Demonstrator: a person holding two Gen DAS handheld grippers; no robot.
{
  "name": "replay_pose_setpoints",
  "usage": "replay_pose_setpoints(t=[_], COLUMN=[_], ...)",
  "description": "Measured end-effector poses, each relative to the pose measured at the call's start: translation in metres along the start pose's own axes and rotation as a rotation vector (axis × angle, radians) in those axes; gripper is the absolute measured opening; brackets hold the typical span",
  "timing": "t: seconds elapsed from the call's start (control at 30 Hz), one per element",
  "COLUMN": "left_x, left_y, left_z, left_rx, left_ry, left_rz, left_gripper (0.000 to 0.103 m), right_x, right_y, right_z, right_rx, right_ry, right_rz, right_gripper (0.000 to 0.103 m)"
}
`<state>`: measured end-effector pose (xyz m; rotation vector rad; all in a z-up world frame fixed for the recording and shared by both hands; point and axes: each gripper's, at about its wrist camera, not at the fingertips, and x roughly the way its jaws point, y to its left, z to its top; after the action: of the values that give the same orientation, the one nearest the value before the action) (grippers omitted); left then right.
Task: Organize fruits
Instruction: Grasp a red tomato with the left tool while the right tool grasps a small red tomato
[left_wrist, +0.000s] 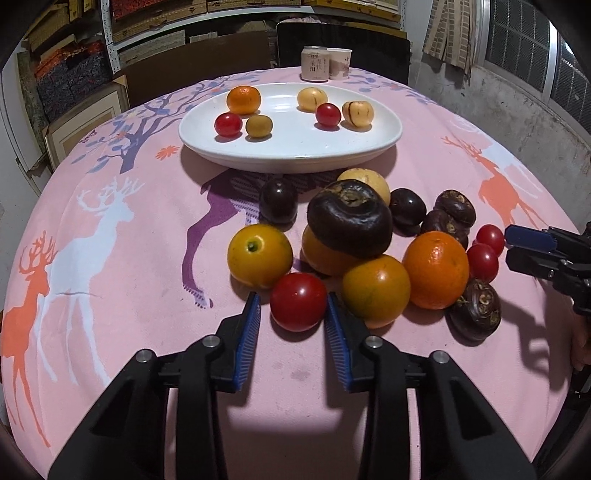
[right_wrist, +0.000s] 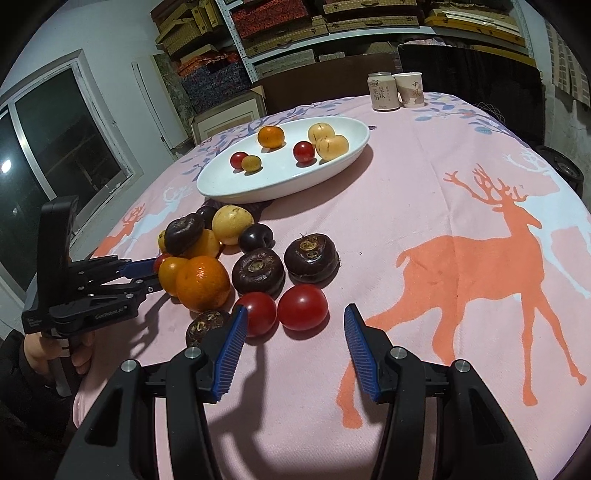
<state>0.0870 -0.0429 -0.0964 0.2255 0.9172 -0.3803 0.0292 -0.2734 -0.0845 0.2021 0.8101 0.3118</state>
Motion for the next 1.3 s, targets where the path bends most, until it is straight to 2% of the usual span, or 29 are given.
replay_pose_setpoints(t=[0.1, 0.23, 0.37, 0.53, 0.63, 0.73, 0.83, 0.93, 1.03, 1.1, 1.17, 1.27, 1.3], left_x=[-0.002, -0.017, -0.027, -0.016, -0.009, -0.008, -0.007, -0.006, -0.004, -0.003, -0.002, -0.002, -0.003], left_y=[0.003, 0.005, 0.01, 0.018, 0.019, 0.015, 0.011, 0.006, 0.007, 0.007, 0.006, 0.008, 0.009], left_z=[0.0, -0.003, -0.008, -0.01, -0.01, -0.01, -0.009, -0.008, -0.006, -0.005, -0.005, -0.004, -0.004], left_rx=[-0.013, -0.028, -0.056, -0.098, -0.105, -0.085, -0.065, -0.043, -0.054, -0.054, -0.052, -0.064, -0.067], left_ry=[-0.017, -0.077, -0.095, -0.03, 0.006, 0.01, 0.016, 0.018, 0.019, 0.02, 0.02, 0.016, 0.014], left_rz=[-0.014, -0.015, -0.031, -0.04, -0.035, -0.014, 0.004, 0.025, 0.019, 0.01, 0.01, -0.001, 0.003], left_gripper=[0.028, 0.027, 0.027, 0.027, 0.027, 0.028, 0.029, 0.036, 0.042, 0.051, 0.052, 0.051, 0.048], right_x=[0.0, 0.0, 0.001, 0.005, 0.013, 0.017, 0.023, 0.024, 0.029, 0.03, 0.029, 0.026, 0.026], right_y=[0.007, 0.009, 0.004, 0.001, 0.003, 0.014, 0.015, 0.017, 0.019, 0.019, 0.018, 0.014, 0.013], right_z=[-0.001, -0.002, 0.0, 0.009, 0.011, 0.013, 0.018, 0.02, 0.017, 0.014, 0.013, 0.014, 0.014], right_rx=[-0.036, -0.046, -0.019, -0.011, -0.028, -0.103, -0.119, -0.147, -0.186, -0.206, -0.201, -0.174, -0.168], right_ry=[-0.003, -0.003, 0.005, 0.021, 0.061, 0.071, 0.122, 0.158, 0.175, 0.151, 0.127, 0.119, 0.119], right_rz=[-0.007, -0.023, -0.051, -0.123, -0.102, -0.131, -0.12, -0.094, -0.115, -0.114, -0.129, -0.108, -0.108], right_gripper=[0.055, 0.055, 0.055, 0.053, 0.042, 0.038, 0.038, 0.038, 0.04, 0.04, 0.031, 0.031, 0.031])
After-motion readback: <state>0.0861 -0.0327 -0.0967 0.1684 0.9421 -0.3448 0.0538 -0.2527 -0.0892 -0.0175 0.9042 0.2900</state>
